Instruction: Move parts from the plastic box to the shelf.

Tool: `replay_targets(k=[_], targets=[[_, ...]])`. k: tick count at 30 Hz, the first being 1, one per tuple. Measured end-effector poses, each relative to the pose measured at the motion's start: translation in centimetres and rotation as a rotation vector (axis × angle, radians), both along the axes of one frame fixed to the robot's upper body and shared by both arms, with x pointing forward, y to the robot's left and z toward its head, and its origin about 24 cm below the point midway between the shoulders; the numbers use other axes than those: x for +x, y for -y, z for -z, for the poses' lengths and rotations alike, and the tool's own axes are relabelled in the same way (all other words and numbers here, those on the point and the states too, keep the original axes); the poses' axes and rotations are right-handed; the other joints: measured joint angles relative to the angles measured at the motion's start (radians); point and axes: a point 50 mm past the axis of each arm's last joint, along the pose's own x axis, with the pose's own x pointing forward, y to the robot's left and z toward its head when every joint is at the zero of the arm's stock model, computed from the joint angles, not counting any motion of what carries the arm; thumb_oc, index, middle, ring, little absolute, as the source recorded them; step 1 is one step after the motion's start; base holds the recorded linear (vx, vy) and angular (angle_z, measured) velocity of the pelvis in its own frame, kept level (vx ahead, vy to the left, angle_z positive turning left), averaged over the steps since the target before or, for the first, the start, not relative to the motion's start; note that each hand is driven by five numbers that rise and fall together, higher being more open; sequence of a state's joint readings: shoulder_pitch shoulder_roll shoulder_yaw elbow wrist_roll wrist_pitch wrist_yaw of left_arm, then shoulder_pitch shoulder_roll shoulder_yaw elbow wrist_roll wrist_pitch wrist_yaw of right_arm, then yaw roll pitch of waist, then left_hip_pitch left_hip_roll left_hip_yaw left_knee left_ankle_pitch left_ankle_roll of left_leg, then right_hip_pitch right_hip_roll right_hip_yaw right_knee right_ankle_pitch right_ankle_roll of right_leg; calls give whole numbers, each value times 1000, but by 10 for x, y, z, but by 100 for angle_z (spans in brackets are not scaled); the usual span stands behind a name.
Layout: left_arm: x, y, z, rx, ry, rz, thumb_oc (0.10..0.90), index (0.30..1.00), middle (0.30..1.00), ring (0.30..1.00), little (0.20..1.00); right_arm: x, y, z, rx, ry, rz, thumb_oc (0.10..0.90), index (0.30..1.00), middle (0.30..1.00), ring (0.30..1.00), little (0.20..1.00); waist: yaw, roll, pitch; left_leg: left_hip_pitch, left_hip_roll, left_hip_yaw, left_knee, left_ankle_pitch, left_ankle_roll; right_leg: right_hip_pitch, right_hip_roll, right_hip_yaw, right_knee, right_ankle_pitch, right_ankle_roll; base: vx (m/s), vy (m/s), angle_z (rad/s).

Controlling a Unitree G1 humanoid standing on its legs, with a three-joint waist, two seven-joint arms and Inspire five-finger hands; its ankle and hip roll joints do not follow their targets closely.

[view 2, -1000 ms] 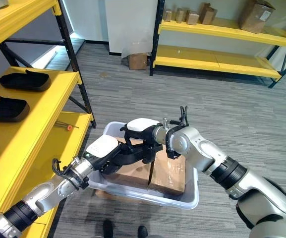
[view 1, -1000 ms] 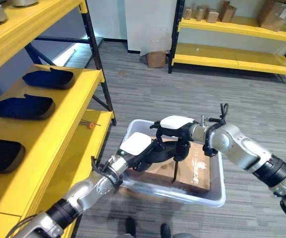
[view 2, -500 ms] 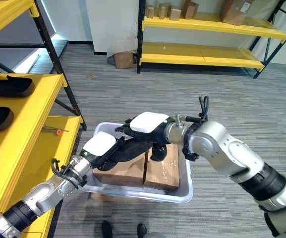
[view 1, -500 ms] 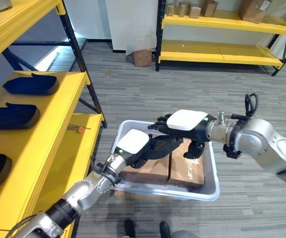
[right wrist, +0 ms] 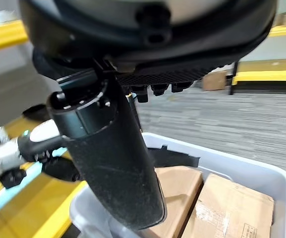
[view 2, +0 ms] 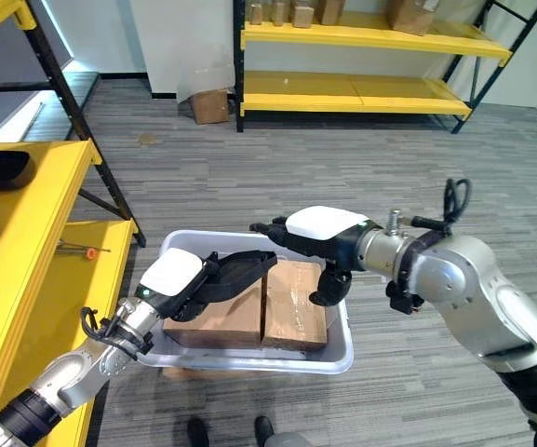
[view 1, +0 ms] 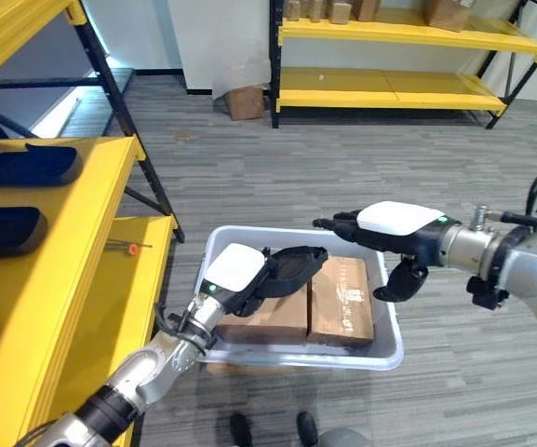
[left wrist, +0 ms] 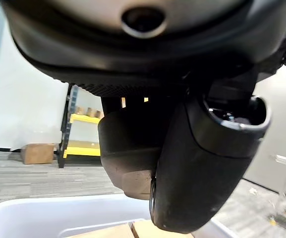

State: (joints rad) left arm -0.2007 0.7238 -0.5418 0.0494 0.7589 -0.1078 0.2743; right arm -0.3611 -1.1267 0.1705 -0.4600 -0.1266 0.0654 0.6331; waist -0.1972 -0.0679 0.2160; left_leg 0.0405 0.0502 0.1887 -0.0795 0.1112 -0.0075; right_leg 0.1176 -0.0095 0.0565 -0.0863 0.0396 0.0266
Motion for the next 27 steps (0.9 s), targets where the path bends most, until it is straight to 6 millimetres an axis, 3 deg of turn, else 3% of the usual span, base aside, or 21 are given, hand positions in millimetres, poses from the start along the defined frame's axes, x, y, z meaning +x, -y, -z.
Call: replay_targets(k=[6,8,10,12,14,16,17,20,21,23,25,26,27], targets=[[-8,-13,7,-21,7,-71,400,300,300,300,300,-6,34,5,329,113,205,900,1000,1000,1000,1000,-22,0,1,9,0,14,0,-10,-1,1,-1,17,0,-3,4,3,-31,-9],[-9,-18,4,-39,31,-98,400,300,300,300,300,-10,50,5,641,289,310,900,1000,1000,1000,1000,-20,3,2,12,1,15,-1,-14,-2,0,-1,19,-1,-10,11,-4,-40,-4],[-12,-22,4,-52,54,-141,400,300,300,300,300,-13,57,5,882,474,409,900,1000,1000,1000,1000,-18,27,1,13,-2,16,0,-16,-2,2,-4,20,-1,-11,12,-41,-52,-2],[-15,-27,2,-60,65,-172,400,300,300,300,300,-15,58,9,980,535,445,900,1000,1000,1000,1000,-16,41,2,13,-2,15,0,-15,-1,5,-4,19,0,-9,8,-36,-71,2],[-20,-30,-2,-87,92,-206,400,300,300,300,300,-18,53,30,1145,527,521,900,1000,1000,1000,1000,-10,50,2,15,0,9,0,-15,-3,9,-1,13,-1,-9,6,-45,-88,9],[-22,-27,-4,-121,119,-220,400,300,300,300,300,-9,45,62,1178,440,609,900,1000,1000,1000,1000,13,74,3,13,0,-2,0,-10,-5,13,0,2,0,-11,7,-81,-145,17],[-25,-23,-6,-146,137,-213,400,300,300,300,300,-3,37,93,1176,315,686,900,1000,1000,1000,1000,34,86,6,12,2,-11,0,-7,-8,11,2,-11,-1,-18,6,-61,-156,25],[-34,-18,-10,-188,184,-199,400,300,300,300,300,1,27,149,1151,64,797,900,1000,1000,1000,1000,86,123,18,-13,6,-52,0,8,-20,4,10,-48,-1,-22,-2,-79,-101,39],[-35,-19,-11,-197,200,-199,400,300,300,300,300,-2,23,165,1125,-6,823,900,1000,1000,1000,1000,123,149,26,-32,11,-72,0,16,-27,-8,16,-63,0,-21,-9,-95,-52,48],[-37,-20,-9,-201,203,-208,400,300,300,300,300,-2,17,163,1144,-17,799,900,1000,1000,1000,1000,150,171,32,-58,15,-89,0,28,-29,-14,21,-99,0,-9,-25,-105,-13,41],[-39,-19,-6,-203,187,-201,400,300,300,300,300,0,17,157,1161,11,784,900,1000,1000,1000,1000,170,167,39,-69,16,-80,0,35,-39,-8,22,-139,1,-10,-30,-162,45,54],[-40,-19,-6,-200,191,-190,400,300,300,300,300,-1,18,153,1169,33,782,900,1000,1000,1000,1000,149,159,44,-75,23,-40,0,26,-50,-4,15,-173,1,-15,-35,-164,91,86],[-40,-18,-6,-191,199,-178,400,300,300,300,300,-1,19,149,1179,60,778,900,1000,1000,1000,1000,140,142,54,-77,35,25,5,-4,-30,0,1,-208,1,-18,-41,-159,95,84]])
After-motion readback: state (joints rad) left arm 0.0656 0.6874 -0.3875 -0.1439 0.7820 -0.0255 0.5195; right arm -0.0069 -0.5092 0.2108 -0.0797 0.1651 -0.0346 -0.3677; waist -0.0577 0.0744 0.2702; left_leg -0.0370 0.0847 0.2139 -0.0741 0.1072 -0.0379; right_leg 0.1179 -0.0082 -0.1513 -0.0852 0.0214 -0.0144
